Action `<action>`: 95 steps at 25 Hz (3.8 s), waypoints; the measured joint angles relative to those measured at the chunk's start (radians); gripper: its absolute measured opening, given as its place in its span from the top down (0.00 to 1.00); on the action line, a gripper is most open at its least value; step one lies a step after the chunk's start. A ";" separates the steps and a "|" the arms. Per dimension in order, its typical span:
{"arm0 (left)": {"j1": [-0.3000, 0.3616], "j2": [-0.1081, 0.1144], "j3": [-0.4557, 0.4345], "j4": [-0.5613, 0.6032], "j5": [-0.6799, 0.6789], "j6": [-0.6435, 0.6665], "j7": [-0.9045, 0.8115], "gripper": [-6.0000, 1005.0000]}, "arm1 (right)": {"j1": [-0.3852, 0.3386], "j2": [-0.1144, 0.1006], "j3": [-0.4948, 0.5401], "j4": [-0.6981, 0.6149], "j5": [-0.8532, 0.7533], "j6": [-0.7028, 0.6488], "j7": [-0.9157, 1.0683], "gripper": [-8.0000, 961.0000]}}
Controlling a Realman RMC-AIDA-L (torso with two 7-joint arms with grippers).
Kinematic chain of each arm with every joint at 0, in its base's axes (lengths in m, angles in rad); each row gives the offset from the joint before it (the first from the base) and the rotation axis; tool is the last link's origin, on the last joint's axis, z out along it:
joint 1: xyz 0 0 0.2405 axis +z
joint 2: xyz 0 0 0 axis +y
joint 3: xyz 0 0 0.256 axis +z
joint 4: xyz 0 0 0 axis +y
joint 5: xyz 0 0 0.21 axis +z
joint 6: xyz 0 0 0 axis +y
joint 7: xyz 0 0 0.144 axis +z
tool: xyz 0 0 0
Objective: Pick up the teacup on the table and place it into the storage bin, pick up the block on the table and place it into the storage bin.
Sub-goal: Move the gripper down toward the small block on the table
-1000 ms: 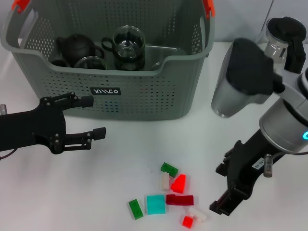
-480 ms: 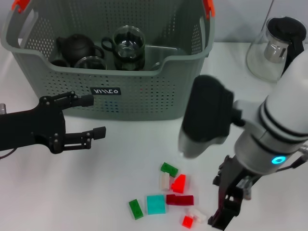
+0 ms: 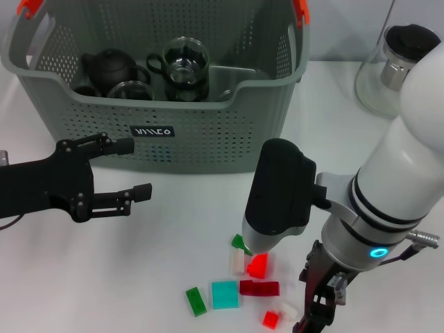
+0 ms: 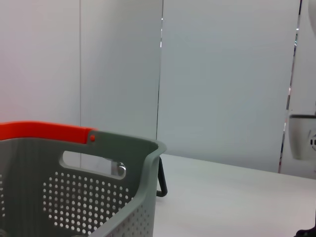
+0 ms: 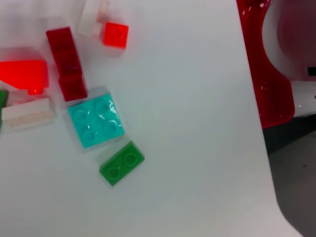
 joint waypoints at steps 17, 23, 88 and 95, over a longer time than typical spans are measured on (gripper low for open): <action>-0.002 0.002 0.000 -0.002 0.001 -0.006 0.001 0.16 | 0.026 0.003 -0.065 0.092 0.031 0.117 -0.001 0.11; 0.002 0.002 0.000 -0.003 0.001 -0.008 0.009 0.16 | 0.028 0.003 -0.074 0.103 0.029 0.129 0.001 0.11; 0.006 0.002 -0.001 -0.005 0.001 -0.010 0.010 0.16 | 0.089 0.010 -0.139 0.159 0.009 0.197 0.035 0.16; 0.006 0.002 -0.002 -0.005 0.001 -0.011 0.011 0.16 | 0.088 0.008 -0.139 0.157 0.019 0.183 0.035 0.22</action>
